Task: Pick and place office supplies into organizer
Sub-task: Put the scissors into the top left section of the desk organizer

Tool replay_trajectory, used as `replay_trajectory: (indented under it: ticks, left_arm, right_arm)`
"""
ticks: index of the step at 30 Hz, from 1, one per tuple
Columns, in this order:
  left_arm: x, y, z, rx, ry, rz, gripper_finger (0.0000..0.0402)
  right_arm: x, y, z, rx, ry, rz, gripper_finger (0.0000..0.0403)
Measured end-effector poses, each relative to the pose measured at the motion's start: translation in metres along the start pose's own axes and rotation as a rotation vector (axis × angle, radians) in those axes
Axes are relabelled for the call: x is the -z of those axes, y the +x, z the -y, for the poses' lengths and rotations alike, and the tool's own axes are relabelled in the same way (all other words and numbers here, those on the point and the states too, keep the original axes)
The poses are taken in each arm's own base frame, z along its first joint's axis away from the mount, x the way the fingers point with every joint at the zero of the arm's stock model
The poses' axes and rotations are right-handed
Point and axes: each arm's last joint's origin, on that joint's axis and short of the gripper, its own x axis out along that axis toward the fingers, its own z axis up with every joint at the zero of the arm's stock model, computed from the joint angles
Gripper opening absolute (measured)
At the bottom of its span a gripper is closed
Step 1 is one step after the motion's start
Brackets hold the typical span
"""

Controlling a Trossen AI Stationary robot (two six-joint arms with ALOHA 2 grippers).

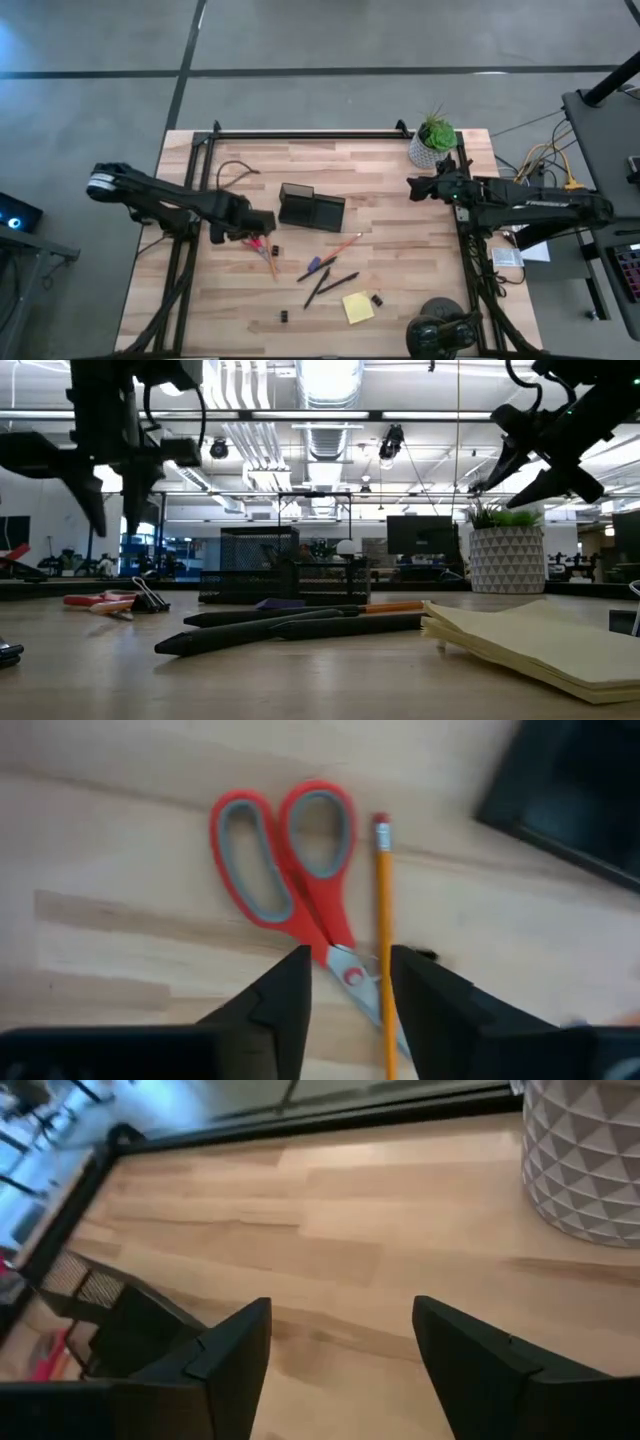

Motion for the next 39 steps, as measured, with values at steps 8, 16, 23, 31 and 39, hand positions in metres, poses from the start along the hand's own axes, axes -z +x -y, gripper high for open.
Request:
replay_trajectory:
  ticks: [8, 16, 23, 31, 39]
  left_arm:
    - [0.001, 0.014, -0.002, -0.057, -0.124, 0.057, 0.0132]
    - [-0.005, 0.031, -0.016, -0.072, -0.251, 0.093, 0.0132]
    - [-0.008, 0.050, -0.017, -0.001, -0.312, 0.060, 0.0132]
    - [-0.017, 0.063, -0.021, -0.058, -0.341, 0.097, 0.0132]
    - [-0.017, 0.072, -0.025, -0.088, -0.324, 0.106, 0.0131]
  right_arm:
    - [-0.001, 0.009, -0.009, 0.051, -0.017, -0.026, 0.0237]
    - [0.004, 0.021, -0.014, 0.100, -0.095, -0.048, 0.0240]
    - [0.009, 0.029, -0.015, 0.144, -0.141, -0.067, 0.0240]
    - [0.010, 0.032, -0.016, 0.163, -0.154, -0.066, 0.0240]
    - [0.008, 0.031, -0.018, 0.156, -0.149, -0.061, 0.0238]
